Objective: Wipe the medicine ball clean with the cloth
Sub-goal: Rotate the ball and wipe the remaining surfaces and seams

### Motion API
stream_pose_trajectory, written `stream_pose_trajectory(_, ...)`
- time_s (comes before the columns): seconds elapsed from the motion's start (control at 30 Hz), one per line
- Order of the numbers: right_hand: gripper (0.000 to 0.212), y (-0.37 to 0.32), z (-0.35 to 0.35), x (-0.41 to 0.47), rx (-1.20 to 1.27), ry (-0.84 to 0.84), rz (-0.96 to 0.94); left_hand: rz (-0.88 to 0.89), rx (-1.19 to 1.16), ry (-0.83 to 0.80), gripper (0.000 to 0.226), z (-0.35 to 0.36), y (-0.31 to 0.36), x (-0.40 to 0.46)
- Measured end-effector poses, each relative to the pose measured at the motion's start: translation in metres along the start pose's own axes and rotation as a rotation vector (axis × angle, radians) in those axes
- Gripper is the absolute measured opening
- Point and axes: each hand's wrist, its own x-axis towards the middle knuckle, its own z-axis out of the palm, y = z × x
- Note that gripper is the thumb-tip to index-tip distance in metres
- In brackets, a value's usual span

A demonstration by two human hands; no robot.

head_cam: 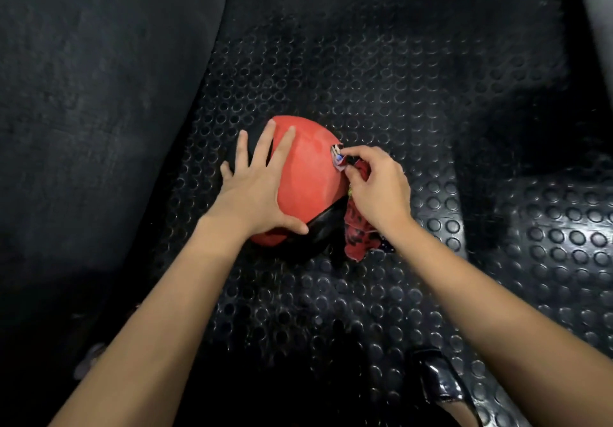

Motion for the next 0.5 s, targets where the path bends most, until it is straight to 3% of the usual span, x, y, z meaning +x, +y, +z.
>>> stream_pose_trajectory(0.23, 0.027, -0.034, 0.001, 0.026, -0.169, -0.045, -0.179, -0.067, -0.027, 0.083, 0.149, 0.018, 0.006, -0.013)
stream_pose_trajectory(0.4, 0.023, -0.037, 0.009, -0.023, -0.349, 0.060, -0.483, -0.098, -0.071, 0.049, 0.149, 0.014, 0.010, -0.009)
stream_pose_trajectory(0.5, 0.027, -0.040, 0.002, 0.008, -0.353, 0.015, -0.366, -0.089, -0.035, 0.058, 0.149, 0.020, 0.019, -0.014)
